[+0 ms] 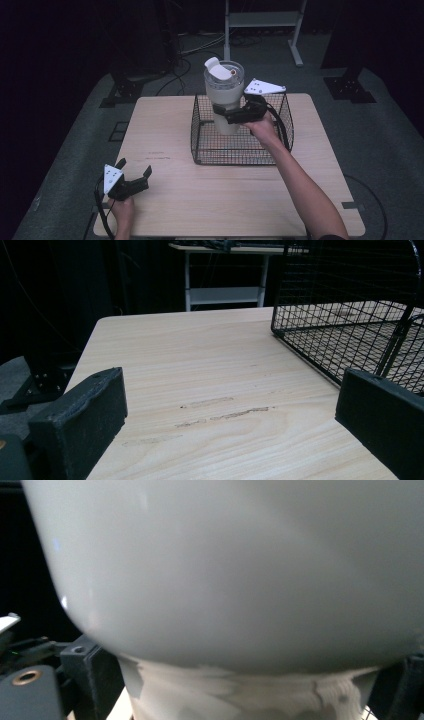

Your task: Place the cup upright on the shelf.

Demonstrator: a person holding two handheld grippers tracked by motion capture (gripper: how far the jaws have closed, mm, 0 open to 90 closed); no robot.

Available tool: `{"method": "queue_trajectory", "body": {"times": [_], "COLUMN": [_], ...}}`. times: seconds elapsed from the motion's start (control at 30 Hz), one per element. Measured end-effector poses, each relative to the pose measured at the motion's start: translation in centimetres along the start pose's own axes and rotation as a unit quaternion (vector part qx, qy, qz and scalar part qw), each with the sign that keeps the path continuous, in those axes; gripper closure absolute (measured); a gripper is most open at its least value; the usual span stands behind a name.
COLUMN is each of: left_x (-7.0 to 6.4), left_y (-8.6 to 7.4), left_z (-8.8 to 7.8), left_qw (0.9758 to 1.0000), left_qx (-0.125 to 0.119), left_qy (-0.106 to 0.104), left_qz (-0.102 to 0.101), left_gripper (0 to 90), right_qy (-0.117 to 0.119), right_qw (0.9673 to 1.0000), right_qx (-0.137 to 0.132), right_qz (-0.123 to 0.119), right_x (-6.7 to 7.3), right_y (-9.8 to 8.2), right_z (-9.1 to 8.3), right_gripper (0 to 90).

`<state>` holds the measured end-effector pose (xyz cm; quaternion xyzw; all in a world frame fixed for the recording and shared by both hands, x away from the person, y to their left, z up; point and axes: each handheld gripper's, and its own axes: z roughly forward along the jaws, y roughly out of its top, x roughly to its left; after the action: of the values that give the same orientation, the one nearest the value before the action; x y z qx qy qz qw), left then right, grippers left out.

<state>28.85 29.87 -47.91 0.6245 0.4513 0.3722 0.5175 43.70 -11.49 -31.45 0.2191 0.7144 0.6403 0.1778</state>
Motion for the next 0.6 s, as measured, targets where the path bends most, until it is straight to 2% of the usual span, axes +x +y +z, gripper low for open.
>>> {"method": "queue_trajectory", "body": {"times": [0.13,0.3,0.6], "left_x": [0.0,0.0,0.1], "left_y": [0.0,0.0,0.0], "left_z": [0.0,0.0,0.0], "left_qw": [1.0000,1.0000,1.0000], "left_qx": [0.000,0.000,0.000], "left_qy": [0.000,0.001,0.000], "left_qz": [-0.001,-0.001,0.001], "left_gripper": [0.0,0.0,0.0], "right_qy": [0.004,0.008,0.034], "right_qw": [0.9998,0.9996,0.9984], "right_qx": [0.015,0.024,0.045], "right_qz": [0.013,0.014,0.008], "right_x": [-1.3,-2.1,-3.4], "right_y": [-1.0,-1.7,-3.5], "right_z": [1.4,2.3,3.9], "right_gripper": [8.0,8.0,8.0]}}
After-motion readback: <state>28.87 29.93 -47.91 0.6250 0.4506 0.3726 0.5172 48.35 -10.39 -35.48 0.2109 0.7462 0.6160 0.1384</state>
